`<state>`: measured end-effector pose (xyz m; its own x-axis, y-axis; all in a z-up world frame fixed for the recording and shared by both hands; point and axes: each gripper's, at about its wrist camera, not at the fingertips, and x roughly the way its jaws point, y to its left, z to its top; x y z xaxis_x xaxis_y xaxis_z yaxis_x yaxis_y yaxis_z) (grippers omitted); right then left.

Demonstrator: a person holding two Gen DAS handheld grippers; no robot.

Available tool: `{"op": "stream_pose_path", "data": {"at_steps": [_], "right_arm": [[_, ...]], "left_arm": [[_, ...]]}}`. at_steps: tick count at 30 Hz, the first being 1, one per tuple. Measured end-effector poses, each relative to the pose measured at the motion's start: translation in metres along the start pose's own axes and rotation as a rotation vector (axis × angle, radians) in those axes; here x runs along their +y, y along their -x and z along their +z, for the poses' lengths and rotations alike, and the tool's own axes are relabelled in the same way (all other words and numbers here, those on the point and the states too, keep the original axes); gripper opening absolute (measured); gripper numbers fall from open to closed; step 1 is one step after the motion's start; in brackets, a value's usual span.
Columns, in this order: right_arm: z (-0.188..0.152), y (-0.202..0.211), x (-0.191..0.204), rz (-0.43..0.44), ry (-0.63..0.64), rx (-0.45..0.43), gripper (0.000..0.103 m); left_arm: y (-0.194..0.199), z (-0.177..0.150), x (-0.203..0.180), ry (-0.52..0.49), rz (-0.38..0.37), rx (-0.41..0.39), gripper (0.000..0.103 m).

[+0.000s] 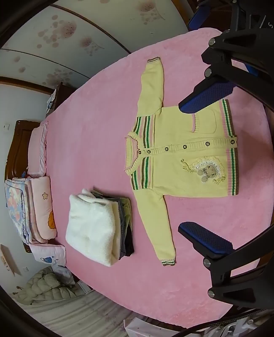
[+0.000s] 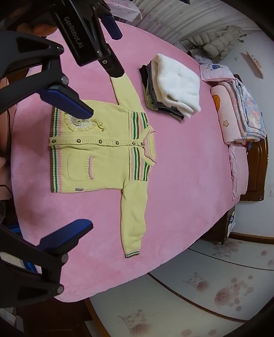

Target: Fold large clothes

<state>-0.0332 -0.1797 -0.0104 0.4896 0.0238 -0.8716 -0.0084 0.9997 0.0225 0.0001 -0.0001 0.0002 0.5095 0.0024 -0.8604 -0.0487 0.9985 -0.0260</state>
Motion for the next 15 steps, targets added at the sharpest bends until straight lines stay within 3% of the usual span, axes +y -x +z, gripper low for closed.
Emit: {"op": "stream_pose_path", "data": {"at_steps": [15], "right_arm": [[0.0008, 0.0047, 0.0005, -0.01, 0.0, -0.003, 0.096]], "left_arm": [[0.0027, 0.0037, -0.0018, 0.003, -0.02, -0.012, 0.102]]}}
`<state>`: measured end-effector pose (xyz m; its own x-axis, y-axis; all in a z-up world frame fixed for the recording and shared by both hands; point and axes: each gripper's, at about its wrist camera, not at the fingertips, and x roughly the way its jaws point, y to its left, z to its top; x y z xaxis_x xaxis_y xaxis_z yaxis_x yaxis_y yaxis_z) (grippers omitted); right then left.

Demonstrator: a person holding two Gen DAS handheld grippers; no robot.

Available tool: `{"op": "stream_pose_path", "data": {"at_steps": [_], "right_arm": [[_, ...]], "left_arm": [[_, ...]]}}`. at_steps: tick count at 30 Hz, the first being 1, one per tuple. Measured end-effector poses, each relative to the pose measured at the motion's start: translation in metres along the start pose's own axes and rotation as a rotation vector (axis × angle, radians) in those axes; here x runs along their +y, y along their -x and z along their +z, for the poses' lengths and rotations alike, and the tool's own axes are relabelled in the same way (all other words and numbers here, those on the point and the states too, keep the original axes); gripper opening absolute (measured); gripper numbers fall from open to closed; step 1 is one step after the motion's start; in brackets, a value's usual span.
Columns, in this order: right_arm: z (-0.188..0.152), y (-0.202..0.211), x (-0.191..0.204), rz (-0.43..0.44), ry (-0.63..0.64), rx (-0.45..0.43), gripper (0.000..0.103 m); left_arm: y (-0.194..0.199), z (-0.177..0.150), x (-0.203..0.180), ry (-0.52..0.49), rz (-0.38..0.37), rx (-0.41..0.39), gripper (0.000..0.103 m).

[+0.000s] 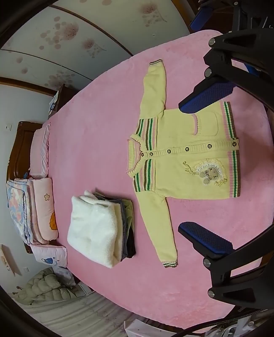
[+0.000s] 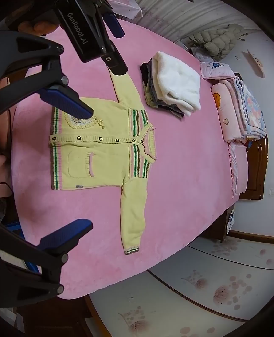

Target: Fold large clothes

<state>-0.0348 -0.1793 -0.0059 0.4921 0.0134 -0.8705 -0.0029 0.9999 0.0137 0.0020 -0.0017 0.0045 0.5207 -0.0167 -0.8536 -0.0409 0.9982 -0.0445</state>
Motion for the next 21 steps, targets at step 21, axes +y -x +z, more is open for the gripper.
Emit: {"op": "stream_pose_path", "data": {"at_steps": [21], "right_arm": [[-0.002, -0.01, 0.012, -0.03, -0.004, 0.038, 0.096]], "left_arm": [[-0.006, 0.0, 0.014, -0.007, 0.004, -0.021, 0.102]]}}
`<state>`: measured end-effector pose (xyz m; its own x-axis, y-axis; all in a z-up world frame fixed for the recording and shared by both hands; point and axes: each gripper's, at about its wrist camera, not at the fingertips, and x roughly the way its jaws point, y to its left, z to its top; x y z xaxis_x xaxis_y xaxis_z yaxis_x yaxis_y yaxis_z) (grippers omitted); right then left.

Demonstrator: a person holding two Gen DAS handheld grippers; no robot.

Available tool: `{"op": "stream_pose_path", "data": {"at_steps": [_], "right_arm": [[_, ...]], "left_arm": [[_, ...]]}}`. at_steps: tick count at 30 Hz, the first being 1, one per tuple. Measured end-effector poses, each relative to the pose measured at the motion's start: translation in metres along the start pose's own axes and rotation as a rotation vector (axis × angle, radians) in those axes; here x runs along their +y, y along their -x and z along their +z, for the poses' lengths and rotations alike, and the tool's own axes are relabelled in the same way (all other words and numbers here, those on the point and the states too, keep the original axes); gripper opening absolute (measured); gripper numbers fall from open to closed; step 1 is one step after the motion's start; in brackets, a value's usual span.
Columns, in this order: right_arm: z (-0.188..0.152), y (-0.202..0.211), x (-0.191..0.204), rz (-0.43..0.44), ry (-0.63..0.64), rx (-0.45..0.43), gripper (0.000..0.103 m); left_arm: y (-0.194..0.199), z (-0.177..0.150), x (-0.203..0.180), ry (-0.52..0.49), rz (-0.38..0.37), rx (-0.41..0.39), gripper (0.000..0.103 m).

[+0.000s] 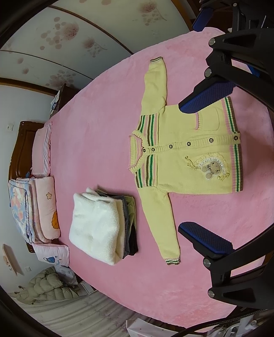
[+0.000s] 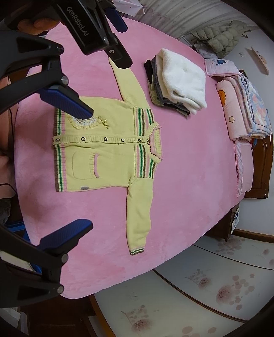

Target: Fold large clothes

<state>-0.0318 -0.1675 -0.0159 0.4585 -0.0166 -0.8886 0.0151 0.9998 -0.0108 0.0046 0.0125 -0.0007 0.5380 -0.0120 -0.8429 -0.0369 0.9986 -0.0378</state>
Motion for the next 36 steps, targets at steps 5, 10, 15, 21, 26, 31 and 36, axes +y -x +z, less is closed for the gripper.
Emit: {"op": "stream_pose_path", "data": {"at_steps": [5, 10, 15, 21, 26, 31, 36], "right_arm": [[-0.002, 0.0, 0.004, -0.01, 0.008, 0.003, 0.096], [-0.003, 0.0, 0.004, -0.017, 0.006, 0.006, 0.096], [-0.004, 0.003, -0.001, -0.024, -0.01, 0.003, 0.096], [-0.008, 0.005, -0.002, -0.027, -0.016, -0.003, 0.096], [-0.011, 0.006, -0.003, -0.026, -0.028, 0.004, 0.096], [-0.012, 0.005, -0.003, -0.016, -0.05, 0.009, 0.096], [-0.012, 0.007, -0.003, -0.021, -0.065, -0.004, 0.096]], "left_arm": [[0.0, 0.0, 0.002, -0.003, -0.008, 0.0, 0.102], [-0.001, 0.0, 0.001, -0.01, -0.018, 0.001, 0.102], [0.001, -0.001, 0.0, -0.012, -0.025, -0.002, 0.102], [0.003, -0.003, -0.001, -0.017, -0.029, -0.005, 0.102], [0.003, -0.007, -0.001, -0.029, -0.029, -0.002, 0.102], [0.003, -0.008, -0.002, -0.028, -0.03, -0.005, 0.102], [0.003, -0.01, 0.0, -0.028, -0.037, -0.011, 0.102]]}}
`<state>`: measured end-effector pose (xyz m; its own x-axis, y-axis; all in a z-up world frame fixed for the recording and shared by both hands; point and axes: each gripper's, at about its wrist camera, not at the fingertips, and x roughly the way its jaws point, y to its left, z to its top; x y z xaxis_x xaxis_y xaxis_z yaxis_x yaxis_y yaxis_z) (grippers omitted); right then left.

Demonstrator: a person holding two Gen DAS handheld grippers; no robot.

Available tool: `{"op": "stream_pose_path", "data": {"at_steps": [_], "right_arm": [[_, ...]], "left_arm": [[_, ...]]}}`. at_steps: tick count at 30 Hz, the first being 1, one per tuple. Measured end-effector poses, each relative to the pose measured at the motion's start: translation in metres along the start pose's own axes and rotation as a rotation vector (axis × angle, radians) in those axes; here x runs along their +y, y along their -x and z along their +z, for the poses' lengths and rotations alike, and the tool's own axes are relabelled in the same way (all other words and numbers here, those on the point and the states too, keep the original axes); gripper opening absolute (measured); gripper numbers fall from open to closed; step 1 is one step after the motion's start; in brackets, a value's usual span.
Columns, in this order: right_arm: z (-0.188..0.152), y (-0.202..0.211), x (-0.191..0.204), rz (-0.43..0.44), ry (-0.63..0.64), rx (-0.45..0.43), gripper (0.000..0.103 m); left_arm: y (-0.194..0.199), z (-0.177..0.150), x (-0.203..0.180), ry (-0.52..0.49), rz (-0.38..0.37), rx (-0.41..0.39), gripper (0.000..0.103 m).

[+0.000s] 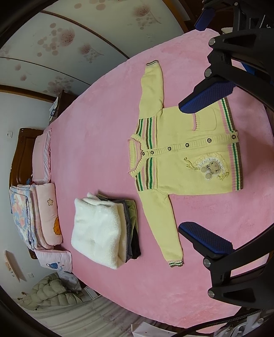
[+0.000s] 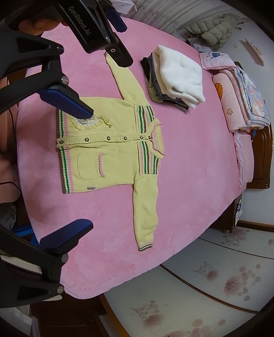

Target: Fold large clothes

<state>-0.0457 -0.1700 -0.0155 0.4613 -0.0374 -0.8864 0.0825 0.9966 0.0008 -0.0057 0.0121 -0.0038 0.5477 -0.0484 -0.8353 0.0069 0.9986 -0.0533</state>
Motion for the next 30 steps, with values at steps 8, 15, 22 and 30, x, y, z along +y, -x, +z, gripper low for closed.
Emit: {"op": "stream_pose_path", "data": {"at_steps": [8, 15, 22, 30], "right_arm": [[-0.002, 0.006, -0.007, -0.024, -0.045, -0.023, 0.096], [-0.004, 0.013, -0.015, -0.04, -0.085, -0.038, 0.096], [-0.007, 0.018, -0.025, -0.038, -0.128, -0.046, 0.096], [-0.01, 0.015, -0.053, -0.002, -0.212, -0.048, 0.096]], "left_arm": [[-0.002, 0.005, 0.0, -0.025, -0.03, -0.003, 0.102], [-0.002, 0.012, -0.008, -0.045, -0.056, -0.005, 0.102], [-0.005, 0.016, -0.018, -0.058, -0.081, 0.004, 0.102], [-0.006, 0.02, -0.036, -0.081, -0.075, 0.003, 0.102]]}}
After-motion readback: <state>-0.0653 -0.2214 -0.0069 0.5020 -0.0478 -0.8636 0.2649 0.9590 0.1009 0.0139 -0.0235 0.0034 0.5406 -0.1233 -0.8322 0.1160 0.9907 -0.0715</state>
